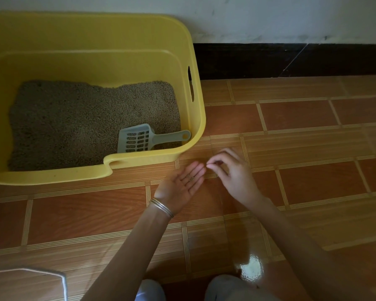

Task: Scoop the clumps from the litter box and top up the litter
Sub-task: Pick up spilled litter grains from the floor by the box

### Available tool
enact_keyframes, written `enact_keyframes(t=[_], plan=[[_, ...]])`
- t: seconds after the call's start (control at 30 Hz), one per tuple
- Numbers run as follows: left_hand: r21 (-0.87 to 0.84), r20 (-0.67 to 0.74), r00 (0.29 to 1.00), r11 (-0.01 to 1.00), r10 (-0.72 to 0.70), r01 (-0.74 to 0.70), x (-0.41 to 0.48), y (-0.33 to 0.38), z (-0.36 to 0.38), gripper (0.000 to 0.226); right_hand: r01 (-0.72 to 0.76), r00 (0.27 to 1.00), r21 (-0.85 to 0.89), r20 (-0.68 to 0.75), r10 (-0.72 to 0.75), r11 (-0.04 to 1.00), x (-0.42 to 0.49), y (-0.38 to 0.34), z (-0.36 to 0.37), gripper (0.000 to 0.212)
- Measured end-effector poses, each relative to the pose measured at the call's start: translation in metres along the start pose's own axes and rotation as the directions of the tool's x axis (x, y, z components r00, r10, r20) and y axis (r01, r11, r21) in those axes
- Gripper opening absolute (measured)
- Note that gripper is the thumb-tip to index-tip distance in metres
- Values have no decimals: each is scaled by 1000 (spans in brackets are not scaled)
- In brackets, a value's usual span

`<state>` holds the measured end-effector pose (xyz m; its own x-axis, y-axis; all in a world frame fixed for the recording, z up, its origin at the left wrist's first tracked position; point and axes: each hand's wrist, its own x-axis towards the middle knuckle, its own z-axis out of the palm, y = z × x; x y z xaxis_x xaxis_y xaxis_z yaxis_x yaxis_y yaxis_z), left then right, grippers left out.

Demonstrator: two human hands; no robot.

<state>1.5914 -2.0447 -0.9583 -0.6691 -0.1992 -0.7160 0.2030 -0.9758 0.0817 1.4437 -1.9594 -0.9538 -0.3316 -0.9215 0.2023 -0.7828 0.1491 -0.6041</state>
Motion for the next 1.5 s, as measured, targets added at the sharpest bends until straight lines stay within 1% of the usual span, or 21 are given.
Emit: enact_keyframes(t=[0.07,0.13,0.23,0.33,0.4,0.53,0.67,0.83,0.93,1.07,1.17,1.27,1.37,1.43,1.5], plan=[[8,-12,1000,1000,6,-6,1,-1,3,34,75,996,24,52,-76,997,0,-9,1,21],[-3,-10,1000,1000,3,-3,2,-2,5,34,83,995,33,52,-85,996,1,-2,0,20],[-22,16,1000,1000,-16,17,0,0,3,35,-62,998,44,-28,63,997,0,20,-5,21],[-34,10,1000,999,-4,4,0,3,-1,36,-191,981,-52,-41,189,980,-3,39,-6,15],[-41,4,1000,999,6,-6,1,4,-2,36,-226,974,-119,-9,226,967,-3,46,-3,15],[-30,-2,1000,1000,7,-7,1,5,-3,36,-245,966,-149,44,254,958,-2,50,3,20],[-20,-15,1000,1000,12,-12,2,5,-4,37,-241,969,-103,25,245,965,1,48,7,21],[-16,-21,1000,1000,7,-8,4,5,-5,37,-246,967,-76,43,249,966,5,49,12,29],[-22,-18,1000,1000,5,-5,4,4,-5,38,-211,975,-90,52,216,973,7,51,15,23],[-27,-19,1000,1000,6,-6,5,5,-6,37,-179,984,-81,2,180,981,5,50,17,13],[-24,-14,1000,1000,4,-5,5,5,-6,37,-168,986,-138,-5,169,976,5,46,18,9],[-17,-10,1000,1000,6,-6,5,4,-6,38,-90,995,-258,12,97,962,5,42,18,6],[-15,-14,1000,1000,10,-10,5,3,-4,38,-40,998,-322,31,52,946,4,40,19,11],[-15,-19,1000,1000,9,-10,6,3,-3,37,-68,997,-266,12,74,962,2,38,19,18],[-10,-22,1000,1000,3,-3,8,2,0,37,-100,995,-126,-32,97,987,-1,32,15,19]])
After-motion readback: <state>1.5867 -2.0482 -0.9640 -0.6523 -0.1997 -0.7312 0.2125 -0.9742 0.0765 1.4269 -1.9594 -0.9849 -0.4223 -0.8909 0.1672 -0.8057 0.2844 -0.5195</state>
